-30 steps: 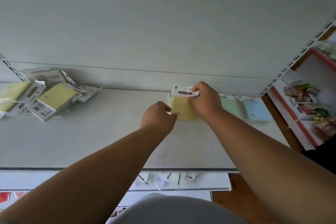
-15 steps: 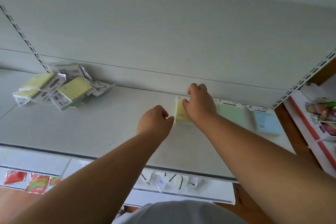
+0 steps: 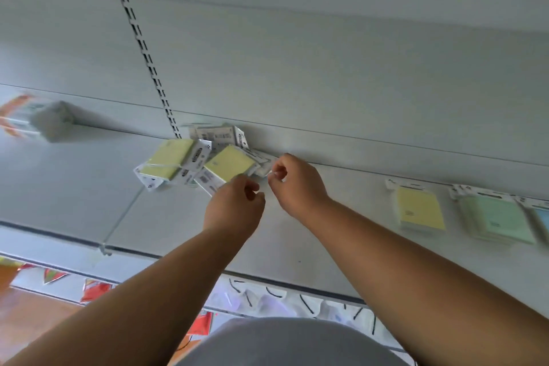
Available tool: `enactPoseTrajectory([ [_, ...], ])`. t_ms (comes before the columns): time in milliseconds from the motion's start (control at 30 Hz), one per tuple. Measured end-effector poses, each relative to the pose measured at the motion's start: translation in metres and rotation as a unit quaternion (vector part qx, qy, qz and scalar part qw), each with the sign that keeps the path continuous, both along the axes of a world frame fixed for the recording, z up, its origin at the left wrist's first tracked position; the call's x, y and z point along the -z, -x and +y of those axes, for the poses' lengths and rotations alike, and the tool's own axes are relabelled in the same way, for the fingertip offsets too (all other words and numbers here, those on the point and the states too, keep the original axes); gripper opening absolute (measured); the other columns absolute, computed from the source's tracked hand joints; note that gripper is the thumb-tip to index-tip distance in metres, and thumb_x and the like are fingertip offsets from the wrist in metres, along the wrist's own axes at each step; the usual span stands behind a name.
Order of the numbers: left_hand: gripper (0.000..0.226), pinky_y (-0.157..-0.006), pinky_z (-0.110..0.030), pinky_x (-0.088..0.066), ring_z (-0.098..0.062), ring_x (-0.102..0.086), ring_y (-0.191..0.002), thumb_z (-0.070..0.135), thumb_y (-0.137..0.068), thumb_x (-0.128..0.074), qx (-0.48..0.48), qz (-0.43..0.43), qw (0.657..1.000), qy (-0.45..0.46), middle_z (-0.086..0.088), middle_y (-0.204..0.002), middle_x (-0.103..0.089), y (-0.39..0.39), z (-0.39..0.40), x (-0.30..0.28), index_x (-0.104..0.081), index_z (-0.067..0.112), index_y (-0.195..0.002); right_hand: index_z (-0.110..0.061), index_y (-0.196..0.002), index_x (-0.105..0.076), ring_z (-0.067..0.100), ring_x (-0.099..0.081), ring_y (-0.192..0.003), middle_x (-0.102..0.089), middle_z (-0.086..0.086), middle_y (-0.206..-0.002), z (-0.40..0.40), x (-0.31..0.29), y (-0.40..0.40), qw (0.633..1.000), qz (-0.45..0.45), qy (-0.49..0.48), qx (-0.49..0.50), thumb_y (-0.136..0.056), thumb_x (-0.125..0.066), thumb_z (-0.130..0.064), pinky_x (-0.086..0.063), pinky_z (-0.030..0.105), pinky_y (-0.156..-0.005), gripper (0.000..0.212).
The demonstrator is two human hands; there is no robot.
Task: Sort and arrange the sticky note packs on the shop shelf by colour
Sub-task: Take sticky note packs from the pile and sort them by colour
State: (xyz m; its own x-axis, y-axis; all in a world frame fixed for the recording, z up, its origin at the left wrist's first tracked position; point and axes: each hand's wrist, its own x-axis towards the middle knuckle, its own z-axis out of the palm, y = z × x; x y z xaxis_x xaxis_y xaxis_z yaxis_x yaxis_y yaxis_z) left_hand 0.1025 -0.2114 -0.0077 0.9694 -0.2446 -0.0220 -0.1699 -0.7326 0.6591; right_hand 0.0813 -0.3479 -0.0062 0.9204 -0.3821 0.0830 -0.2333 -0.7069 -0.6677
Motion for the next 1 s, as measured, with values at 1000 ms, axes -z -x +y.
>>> enactPoseTrajectory([
  [1000, 0.01, -0.048, -0.024, -0.042, -0.011, -0.057, -0.051, 0.025, -0.086, -0.068, 0.089, 0.201, 0.961, 0.168, -0.003, -0.075, -0.066, 0.006, -0.052, 0.001, -0.061, 0.018, -0.089, -0.018, -0.108, -0.055, 0.017, -0.049, -0.045, -0.065, 0.01, -0.09, -0.063, -0.013, 0.071, 0.927, -0.028, -0.298, 0.226, -0.088, -0.065, -0.02, -0.039, 0.025, -0.043, 0.023],
])
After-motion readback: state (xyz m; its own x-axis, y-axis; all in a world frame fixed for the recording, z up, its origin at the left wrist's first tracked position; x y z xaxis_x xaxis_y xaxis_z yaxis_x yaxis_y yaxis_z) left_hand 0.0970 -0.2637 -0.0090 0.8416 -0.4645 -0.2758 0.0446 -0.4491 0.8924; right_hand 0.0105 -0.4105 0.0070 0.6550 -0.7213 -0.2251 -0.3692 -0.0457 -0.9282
